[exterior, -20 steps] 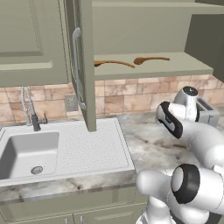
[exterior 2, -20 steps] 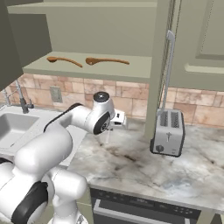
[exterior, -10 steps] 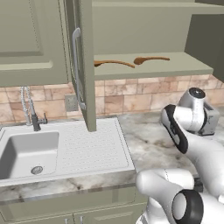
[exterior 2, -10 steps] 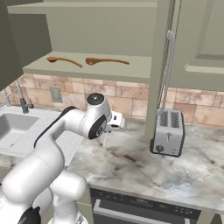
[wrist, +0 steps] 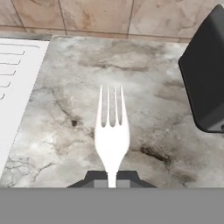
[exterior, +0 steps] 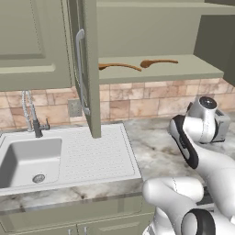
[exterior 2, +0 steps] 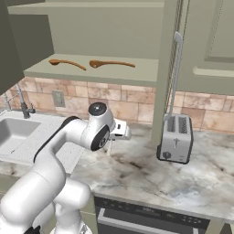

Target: Organize the utensils by type. Pick up the wooden spoons from the counter and place them in the open cabinet. Then pick up the metallic utensils from the counter and place them in the open drawer.

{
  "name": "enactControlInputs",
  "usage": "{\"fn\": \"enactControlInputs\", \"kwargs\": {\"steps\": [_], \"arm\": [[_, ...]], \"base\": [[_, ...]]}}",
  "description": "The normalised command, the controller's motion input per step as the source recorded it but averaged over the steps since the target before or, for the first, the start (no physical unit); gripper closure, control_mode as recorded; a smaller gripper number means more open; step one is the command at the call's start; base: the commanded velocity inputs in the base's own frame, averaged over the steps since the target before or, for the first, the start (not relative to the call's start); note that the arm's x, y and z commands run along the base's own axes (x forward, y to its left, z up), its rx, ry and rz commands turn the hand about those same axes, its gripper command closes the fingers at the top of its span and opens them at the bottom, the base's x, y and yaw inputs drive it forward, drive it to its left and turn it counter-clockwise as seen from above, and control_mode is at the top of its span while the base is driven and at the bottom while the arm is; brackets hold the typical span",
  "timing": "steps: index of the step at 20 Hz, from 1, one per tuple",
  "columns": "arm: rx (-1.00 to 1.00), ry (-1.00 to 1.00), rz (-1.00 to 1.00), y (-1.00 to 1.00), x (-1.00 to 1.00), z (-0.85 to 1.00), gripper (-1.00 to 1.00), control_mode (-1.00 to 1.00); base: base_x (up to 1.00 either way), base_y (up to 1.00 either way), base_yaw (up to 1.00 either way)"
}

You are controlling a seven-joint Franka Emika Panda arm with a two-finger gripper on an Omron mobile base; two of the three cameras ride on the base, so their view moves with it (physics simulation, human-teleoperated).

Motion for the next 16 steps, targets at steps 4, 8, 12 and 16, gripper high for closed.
{"fn": "enactControlInputs", "kwargs": {"steps": [4, 8, 12, 16], "arm": [[0.00, 0.00, 0.00, 0.00, 0.00, 0.00, 1.00, -1.00], [0.00, 0.00, 0.00, 0.00, 0.00, 0.00, 1.00, -1.00], [0.00, 0.00, 0.00, 0.00, 0.00, 0.00, 1.00, 1.00], [0.00, 0.00, 0.00, 0.00, 0.00, 0.00, 1.00, 1.00]], "base": [[0.00, 0.00, 0.00], [0.00, 0.00, 0.00], [-0.09, 0.00, 0.00], [-0.48, 0.00, -0.05]]}}
